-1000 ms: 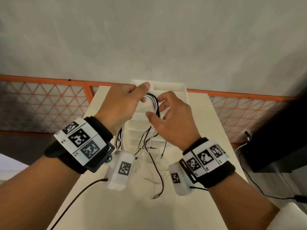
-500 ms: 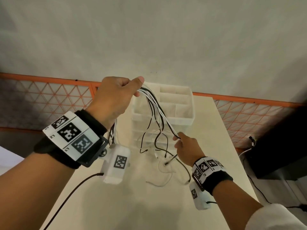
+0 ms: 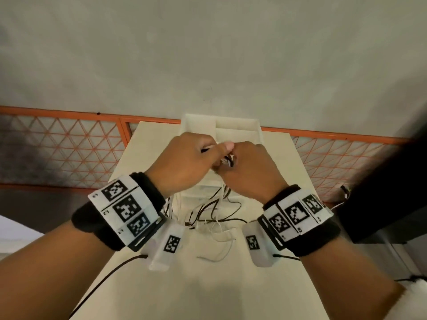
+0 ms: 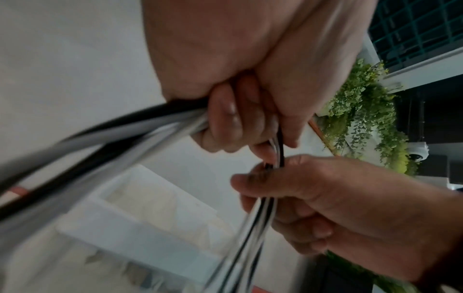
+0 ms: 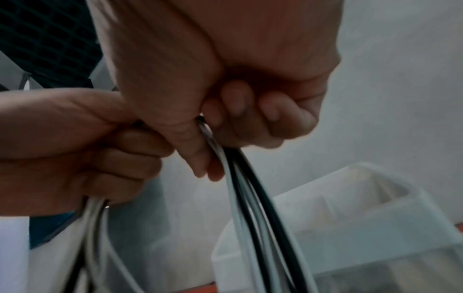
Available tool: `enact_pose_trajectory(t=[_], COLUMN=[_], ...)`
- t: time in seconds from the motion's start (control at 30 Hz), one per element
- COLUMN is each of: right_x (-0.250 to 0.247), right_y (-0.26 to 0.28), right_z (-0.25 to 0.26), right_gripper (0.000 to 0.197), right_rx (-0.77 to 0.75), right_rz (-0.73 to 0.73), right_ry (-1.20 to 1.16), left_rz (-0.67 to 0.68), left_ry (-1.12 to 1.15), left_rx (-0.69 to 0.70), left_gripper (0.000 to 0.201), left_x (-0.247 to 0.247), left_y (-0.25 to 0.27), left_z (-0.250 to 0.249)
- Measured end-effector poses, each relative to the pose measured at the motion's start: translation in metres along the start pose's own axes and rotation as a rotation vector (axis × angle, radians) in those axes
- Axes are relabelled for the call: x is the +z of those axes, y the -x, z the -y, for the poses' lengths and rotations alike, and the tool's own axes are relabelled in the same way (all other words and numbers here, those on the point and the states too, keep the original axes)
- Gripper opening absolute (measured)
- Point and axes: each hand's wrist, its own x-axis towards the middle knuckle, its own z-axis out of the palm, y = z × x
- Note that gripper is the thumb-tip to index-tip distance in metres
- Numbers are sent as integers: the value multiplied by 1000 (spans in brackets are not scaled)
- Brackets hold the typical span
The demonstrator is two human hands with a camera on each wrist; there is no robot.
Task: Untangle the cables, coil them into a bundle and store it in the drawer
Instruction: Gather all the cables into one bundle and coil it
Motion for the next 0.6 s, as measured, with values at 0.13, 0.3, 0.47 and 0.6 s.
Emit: enact_pose_trajectory(t=[0.13, 0.3, 0.47, 0.6], right_x=[-8, -27, -43, -48], right_y=[-6, -17, -34, -45], right_z=[-20, -64, -103, -107], right_gripper=[36, 34, 20, 19], right_rx=[207, 416, 584, 591], right_rz=[82, 115, -29, -180], right_ry=[118, 200, 109, 8], left_rz=[131, 207, 169, 220], left_ry=[-48, 49, 179, 187], left_rx=[-39, -289, -481, -552], left_gripper=[57, 77, 78, 78], left_x=[3, 20, 32, 38], left_y=[2, 16, 33, 36], left_z=[23, 70, 115, 125])
